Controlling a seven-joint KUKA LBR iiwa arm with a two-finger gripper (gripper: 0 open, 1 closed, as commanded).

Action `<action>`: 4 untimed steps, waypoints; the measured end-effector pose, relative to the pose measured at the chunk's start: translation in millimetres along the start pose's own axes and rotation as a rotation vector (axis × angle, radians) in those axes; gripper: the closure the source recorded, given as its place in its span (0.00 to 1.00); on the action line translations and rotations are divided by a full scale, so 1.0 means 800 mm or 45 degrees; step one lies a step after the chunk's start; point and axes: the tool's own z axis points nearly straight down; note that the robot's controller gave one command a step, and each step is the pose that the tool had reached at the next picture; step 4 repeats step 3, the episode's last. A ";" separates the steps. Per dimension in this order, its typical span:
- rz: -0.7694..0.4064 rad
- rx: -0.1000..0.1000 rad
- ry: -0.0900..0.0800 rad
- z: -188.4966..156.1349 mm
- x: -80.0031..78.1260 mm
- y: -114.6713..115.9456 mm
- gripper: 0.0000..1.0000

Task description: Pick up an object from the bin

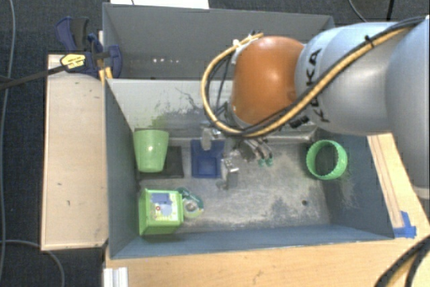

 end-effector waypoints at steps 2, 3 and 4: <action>-0.544 -0.001 -0.003 0.048 0.008 0.003 0.00; -0.639 0.001 -0.008 0.049 0.004 -0.005 0.00; -0.639 0.001 -0.008 0.049 0.004 -0.005 0.00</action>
Offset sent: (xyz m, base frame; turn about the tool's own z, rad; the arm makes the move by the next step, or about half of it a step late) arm -0.0011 0.0002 -0.0503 -0.5352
